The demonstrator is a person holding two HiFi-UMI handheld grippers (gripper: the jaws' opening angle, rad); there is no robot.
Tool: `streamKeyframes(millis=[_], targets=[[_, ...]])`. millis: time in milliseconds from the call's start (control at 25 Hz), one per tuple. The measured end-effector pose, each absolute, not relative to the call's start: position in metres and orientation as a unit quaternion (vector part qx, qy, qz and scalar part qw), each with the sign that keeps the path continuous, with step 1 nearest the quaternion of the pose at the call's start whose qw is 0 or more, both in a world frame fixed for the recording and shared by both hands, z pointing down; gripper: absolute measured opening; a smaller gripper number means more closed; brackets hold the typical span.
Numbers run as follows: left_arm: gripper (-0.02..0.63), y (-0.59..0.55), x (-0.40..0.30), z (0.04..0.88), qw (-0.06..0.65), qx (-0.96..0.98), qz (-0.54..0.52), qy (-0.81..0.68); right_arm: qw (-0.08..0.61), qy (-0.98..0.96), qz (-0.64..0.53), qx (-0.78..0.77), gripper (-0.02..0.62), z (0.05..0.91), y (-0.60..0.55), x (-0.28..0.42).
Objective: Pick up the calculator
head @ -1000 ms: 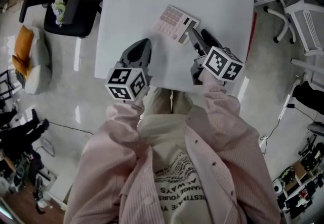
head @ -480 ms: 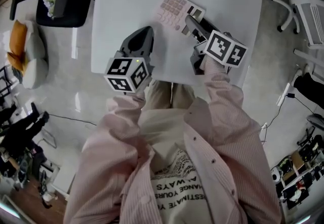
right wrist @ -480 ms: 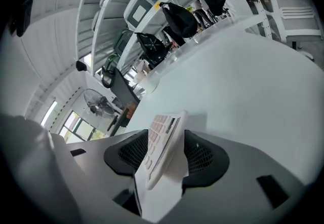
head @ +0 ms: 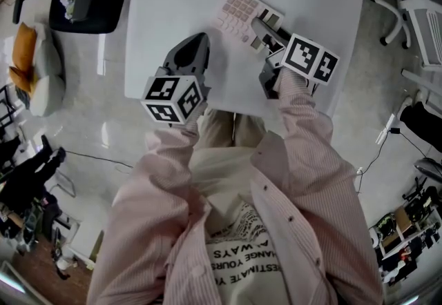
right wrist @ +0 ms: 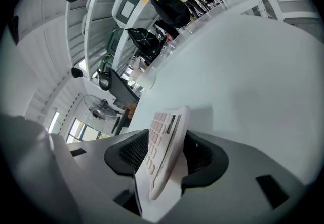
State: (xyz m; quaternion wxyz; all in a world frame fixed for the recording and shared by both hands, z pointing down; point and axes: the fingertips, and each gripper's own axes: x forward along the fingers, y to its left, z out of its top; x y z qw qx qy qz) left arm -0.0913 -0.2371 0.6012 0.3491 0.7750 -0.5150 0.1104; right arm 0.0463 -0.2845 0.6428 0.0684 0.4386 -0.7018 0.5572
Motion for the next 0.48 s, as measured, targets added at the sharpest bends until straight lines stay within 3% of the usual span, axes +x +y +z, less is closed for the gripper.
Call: streamKeyframes(millis=[120,280,480], targets=[[0.002,-0.238,-0.091,0.601,0.35,0.773,0.11,-0.517,0.059,-0.689,0.573,0.44,0.194,0.647,-0.285,0.048],[0.002,-0.24,-0.094,0.601,0.349,0.772,0.108,-0.52,0.045,-0.672,0.589,0.446,0.107,0.653,-0.286,0.054],[0.002,-0.239,-0.094,0.602,0.35,0.77,0.109,-0.523,0.012,-0.652,0.616,0.442,0.094,0.656,-0.284,0.056]])
